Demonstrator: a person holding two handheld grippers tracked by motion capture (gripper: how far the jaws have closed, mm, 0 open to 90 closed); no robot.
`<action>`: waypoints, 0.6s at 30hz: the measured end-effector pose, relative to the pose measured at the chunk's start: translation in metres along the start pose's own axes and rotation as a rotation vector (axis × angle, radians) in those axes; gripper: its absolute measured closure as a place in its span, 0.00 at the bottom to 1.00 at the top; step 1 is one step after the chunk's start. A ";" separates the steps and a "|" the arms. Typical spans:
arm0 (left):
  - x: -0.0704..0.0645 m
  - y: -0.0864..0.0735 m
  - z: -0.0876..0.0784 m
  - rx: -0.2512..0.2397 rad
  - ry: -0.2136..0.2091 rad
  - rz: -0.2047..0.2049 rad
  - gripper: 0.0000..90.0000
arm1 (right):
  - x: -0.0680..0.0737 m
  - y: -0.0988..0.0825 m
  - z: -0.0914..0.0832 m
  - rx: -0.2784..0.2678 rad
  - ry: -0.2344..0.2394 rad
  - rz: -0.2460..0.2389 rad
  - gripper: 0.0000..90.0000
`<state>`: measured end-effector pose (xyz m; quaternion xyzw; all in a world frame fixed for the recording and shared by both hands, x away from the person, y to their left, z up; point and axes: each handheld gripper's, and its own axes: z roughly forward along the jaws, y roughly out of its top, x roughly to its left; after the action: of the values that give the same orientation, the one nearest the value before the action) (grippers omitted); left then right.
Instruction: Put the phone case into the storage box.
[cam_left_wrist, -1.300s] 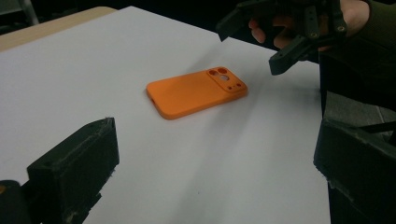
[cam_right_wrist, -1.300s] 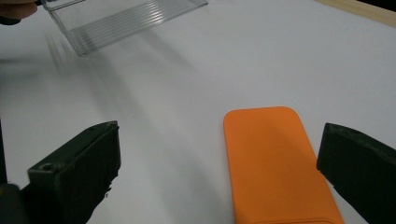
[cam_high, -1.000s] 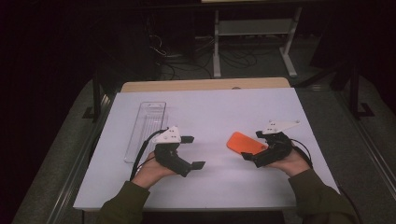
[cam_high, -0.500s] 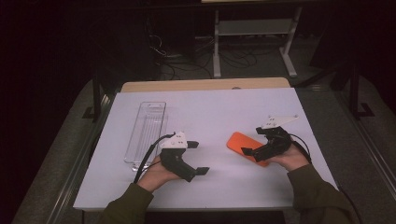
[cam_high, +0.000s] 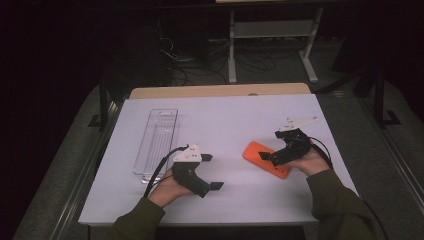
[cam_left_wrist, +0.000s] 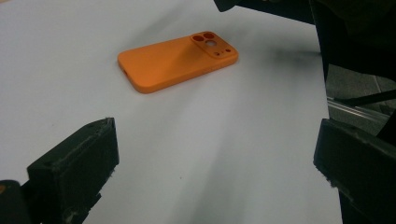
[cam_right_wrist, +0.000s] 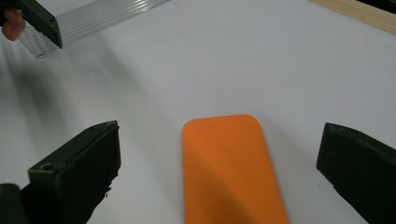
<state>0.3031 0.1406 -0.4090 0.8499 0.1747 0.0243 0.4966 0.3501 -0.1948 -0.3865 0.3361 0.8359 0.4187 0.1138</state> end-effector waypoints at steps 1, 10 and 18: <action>0.000 -0.001 0.000 -0.001 0.001 -0.002 0.00 | -0.001 0.000 0.001 0.005 0.000 0.003 0.00; 0.001 -0.002 -0.001 -0.002 0.005 -0.013 0.00 | -0.005 -0.002 0.005 0.053 -0.016 0.002 0.00; 0.003 -0.003 -0.002 -0.010 0.009 -0.020 0.00 | -0.010 -0.008 0.010 0.121 -0.036 -0.015 0.00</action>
<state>0.3048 0.1448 -0.4108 0.8456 0.1852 0.0240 0.5001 0.3588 -0.1984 -0.3999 0.3436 0.8599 0.3606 0.1117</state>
